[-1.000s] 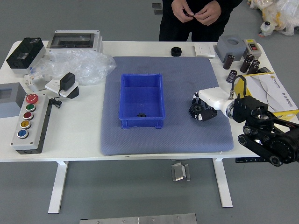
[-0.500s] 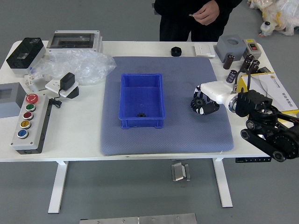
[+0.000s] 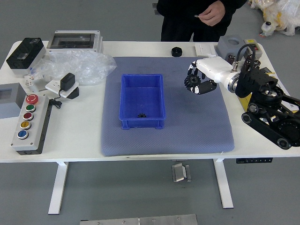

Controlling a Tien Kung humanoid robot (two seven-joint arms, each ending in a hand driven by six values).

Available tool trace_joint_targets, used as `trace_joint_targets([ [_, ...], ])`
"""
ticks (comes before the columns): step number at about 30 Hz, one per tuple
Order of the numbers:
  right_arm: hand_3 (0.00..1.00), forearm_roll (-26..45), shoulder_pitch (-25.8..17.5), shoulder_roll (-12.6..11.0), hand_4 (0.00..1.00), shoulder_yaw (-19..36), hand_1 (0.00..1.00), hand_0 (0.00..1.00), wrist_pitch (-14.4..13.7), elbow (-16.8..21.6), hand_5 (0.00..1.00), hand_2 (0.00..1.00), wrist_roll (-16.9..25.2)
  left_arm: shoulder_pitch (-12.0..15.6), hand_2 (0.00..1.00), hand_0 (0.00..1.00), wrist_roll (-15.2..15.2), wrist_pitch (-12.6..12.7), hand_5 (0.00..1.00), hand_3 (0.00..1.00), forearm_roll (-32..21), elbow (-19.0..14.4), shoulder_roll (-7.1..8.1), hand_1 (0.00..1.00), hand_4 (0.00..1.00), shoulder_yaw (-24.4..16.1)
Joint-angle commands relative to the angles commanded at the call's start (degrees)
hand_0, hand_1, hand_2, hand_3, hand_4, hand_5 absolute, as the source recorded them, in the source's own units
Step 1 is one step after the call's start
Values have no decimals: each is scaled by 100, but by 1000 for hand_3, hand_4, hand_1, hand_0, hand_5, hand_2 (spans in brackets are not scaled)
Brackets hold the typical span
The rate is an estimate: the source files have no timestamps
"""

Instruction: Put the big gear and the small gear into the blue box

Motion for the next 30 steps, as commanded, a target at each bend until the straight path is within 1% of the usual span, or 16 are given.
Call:
trace_joint_targets([
  [5,623,15,111,217,549,46,448,583,19,129,177,515,-19,-10,810,858,1,-3,302,832,17,0,-5,827,698,-3],
  [9,623,29,216,488,551,17,448,582,6,25,178,516,-12,-11,810,858,6,-3,302,832,19,0,4,827,698,17],
  [13,623,75,335,870,551,-21,448,582,-30,-226,178,516,25,-9,810,858,16,-3,302,832,28,0,16,827,698,38],
  [16,622,116,395,1173,552,-51,449,582,-71,-462,179,517,78,-24,810,858,17,-8,302,832,51,0,-1,827,698,44],
  [18,622,152,413,1331,552,-69,449,582,-96,-627,179,517,122,-38,810,858,18,-11,302,832,65,0,-18,827,698,43],
  [22,623,252,424,1556,553,-126,453,582,-134,-929,179,520,203,-44,810,858,27,-11,303,832,79,0,-34,827,698,51],
  [25,623,322,416,1651,553,-155,453,582,-142,-1096,179,520,243,-36,810,858,32,-10,303,832,72,0,-35,827,698,69],
  [26,652,353,408,1674,711,-166,454,536,-140,-1148,272,558,255,-36,810,858,33,-10,302,832,74,0,-35,827,698,71],
  [30,652,446,384,1719,711,-175,454,536,-89,-1281,272,558,294,-45,810,858,28,-11,302,832,74,0,-39,827,698,82],
])
